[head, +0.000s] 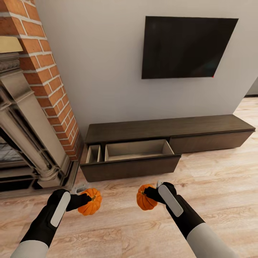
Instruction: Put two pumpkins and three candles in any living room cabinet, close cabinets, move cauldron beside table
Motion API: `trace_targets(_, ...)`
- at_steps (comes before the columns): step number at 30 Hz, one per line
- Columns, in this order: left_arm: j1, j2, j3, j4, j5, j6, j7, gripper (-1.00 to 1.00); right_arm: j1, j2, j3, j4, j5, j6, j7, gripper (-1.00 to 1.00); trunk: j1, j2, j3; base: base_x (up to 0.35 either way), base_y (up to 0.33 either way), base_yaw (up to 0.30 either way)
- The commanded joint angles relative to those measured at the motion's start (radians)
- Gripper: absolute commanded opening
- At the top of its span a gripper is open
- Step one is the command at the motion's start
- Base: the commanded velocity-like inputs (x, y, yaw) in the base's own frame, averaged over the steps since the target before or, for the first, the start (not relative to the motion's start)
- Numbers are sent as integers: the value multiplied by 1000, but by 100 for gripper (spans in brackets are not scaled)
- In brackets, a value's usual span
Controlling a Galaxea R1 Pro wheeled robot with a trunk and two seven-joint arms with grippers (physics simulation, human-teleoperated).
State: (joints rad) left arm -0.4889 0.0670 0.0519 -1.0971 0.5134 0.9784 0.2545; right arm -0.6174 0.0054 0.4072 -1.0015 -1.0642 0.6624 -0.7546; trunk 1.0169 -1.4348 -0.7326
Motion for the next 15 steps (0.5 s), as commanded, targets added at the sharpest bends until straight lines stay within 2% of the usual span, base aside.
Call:
trace_targets(1,-4,-2,-2,-6,12,3,12,-100,-1,0,2,-1,-6,2,-10,-100,-4,7,2,0,0,0)
trace_targets(3,-17,-19,-8,-27,9,5,17,-100,-1,-1,3,-2,-6,3,-8,-100,-12,21,9,0,0,0)
trace_targets(6,-55,-58,-13,-41,3,5,41,-100,-1,-1,4,-3,-5,3,-8,-100,-23,42,18,0,0,0)
trace_targets(8,-72,-75,-13,-43,4,4,106,-100,-1,-1,4,-3,-5,4,-9,-100,-31,56,24,0,0,0)
trace_targets(11,-78,-86,-13,-37,14,3,200,-100,-1,-1,4,-3,-5,21,-9,-100,-42,77,34,0,0,0)
trace_targets(15,-79,-107,-14,9,13,2,245,-100,-1,0,4,-3,11,40,-11,-100,-54,98,43,0,0,0)
